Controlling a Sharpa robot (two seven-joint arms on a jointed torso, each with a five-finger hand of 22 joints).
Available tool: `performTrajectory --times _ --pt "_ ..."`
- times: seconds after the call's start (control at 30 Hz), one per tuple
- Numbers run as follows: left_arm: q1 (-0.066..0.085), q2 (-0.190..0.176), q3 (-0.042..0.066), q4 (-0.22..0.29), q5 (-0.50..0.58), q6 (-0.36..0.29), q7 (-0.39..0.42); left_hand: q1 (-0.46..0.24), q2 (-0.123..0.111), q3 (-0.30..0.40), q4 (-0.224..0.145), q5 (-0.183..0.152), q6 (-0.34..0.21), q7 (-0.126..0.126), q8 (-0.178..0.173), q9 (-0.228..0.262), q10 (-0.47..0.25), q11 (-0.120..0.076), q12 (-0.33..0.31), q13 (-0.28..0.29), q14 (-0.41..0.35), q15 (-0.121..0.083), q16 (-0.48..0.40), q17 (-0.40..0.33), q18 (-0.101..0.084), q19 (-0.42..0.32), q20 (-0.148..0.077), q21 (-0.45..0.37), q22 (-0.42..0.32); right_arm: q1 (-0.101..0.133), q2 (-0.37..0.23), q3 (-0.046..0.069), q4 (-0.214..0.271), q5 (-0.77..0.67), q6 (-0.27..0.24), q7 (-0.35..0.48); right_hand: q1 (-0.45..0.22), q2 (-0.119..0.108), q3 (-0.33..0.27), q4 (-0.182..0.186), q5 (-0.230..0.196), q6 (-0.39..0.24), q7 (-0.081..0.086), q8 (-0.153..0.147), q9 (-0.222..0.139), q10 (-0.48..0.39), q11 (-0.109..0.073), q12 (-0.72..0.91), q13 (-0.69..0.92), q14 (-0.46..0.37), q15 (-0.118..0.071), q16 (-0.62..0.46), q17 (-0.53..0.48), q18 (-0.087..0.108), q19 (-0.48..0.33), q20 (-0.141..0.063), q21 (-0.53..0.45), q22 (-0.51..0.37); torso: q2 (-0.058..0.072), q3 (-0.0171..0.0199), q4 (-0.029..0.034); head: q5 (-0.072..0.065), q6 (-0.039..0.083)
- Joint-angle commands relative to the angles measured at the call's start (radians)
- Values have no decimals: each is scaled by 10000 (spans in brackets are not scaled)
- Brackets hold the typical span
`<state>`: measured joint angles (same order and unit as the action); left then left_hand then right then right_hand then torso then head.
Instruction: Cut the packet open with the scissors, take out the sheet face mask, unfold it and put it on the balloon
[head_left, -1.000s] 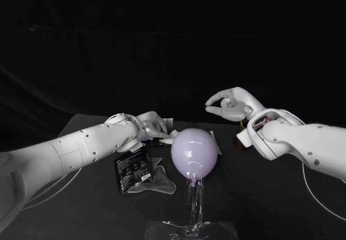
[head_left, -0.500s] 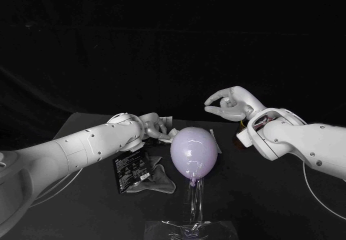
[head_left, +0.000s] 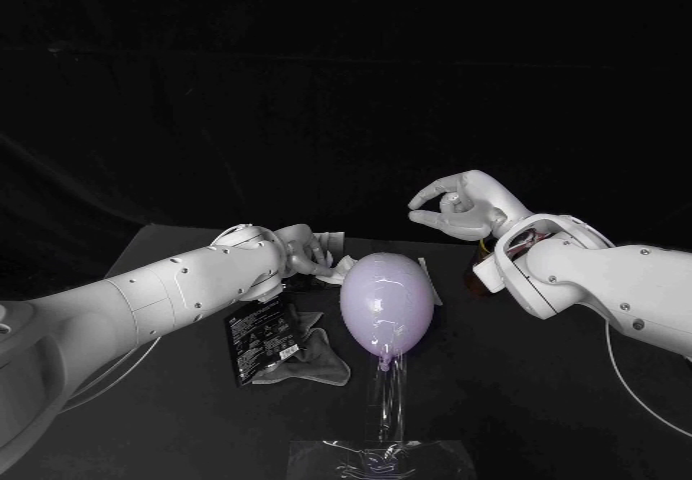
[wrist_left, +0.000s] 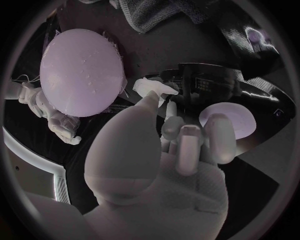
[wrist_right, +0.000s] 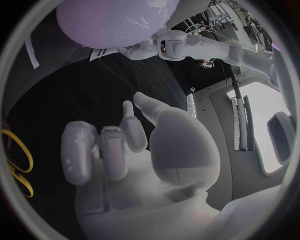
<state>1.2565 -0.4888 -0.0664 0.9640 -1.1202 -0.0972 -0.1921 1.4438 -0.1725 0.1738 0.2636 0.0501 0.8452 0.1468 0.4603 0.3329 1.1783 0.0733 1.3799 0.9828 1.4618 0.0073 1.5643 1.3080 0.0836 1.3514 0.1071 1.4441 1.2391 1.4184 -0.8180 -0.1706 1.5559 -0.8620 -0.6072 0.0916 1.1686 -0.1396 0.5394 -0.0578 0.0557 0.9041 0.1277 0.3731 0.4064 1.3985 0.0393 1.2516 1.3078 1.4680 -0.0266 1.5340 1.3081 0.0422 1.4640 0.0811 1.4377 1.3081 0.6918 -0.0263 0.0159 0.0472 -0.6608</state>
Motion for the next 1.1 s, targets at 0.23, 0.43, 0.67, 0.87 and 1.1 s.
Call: performTrajectory --times 0.23,0.43,0.67,0.87,1.1 --pt "11 16 16 141 -27 114 -238 158 -7 -86 6 -9 -72 65 27 10 87 31 25 24 952 63 63 2197 -209 186 17 102 201 8 20 3 -2 -142 73 -21 21 -58 -94 18 59 -32 33 -63 -19 9 75 34 216 895 58 48 2212 -122 399 33 42 2226 4 3 8 -22 8" --pt "11 63 15 158 -21 382 -162 445 184 28 -15 -6 229 -76 164 34 149 -74 3 63 960 4 62 2220 -209 191 10 135 244 8 45 3 -11 -146 78 -31 36 -48 -97 25 66 -17 30 -71 -24 8 74 33 215 895 59 47 2211 -123 403 35 48 2228 5 4 4 -33 -13" --pt "11 88 14 225 -16 569 26 856 438 347 -83 -4 590 -275 231 -8 296 -257 -14 202 996 -156 61 2334 -205 164 -104 151 257 8 65 3 -28 -147 84 -56 64 -21 -100 41 85 10 25 -87 -33 7 71 33 216 896 58 49 2213 -119 397 39 36 2224 9 3 12 -45 -40" --pt "11 105 14 238 2 616 174 1359 794 983 -314 -5 955 -426 307 -44 445 -408 -30 369 1038 -304 62 2465 -206 155 -222 166 281 8 74 3 -28 -147 84 -62 70 -8 -103 54 96 22 25 -95 -37 9 71 36 219 895 58 47 2211 -119 396 41 35 2224 6 3 6 -50 -50" --pt "11 118 14 231 135 143 527 1454 927 2286 -795 -5 1029 -361 575 101 842 -394 3 825 1089 -305 65 2628 -222 175 -303 215 368 8 83 3 -56 -147 54 -68 70 -5 -105 58 99 25 25 -97 -38 11 71 40 221 896 58 49 2213 -119 397 41 36 2224 8 2 5 -55 -34"
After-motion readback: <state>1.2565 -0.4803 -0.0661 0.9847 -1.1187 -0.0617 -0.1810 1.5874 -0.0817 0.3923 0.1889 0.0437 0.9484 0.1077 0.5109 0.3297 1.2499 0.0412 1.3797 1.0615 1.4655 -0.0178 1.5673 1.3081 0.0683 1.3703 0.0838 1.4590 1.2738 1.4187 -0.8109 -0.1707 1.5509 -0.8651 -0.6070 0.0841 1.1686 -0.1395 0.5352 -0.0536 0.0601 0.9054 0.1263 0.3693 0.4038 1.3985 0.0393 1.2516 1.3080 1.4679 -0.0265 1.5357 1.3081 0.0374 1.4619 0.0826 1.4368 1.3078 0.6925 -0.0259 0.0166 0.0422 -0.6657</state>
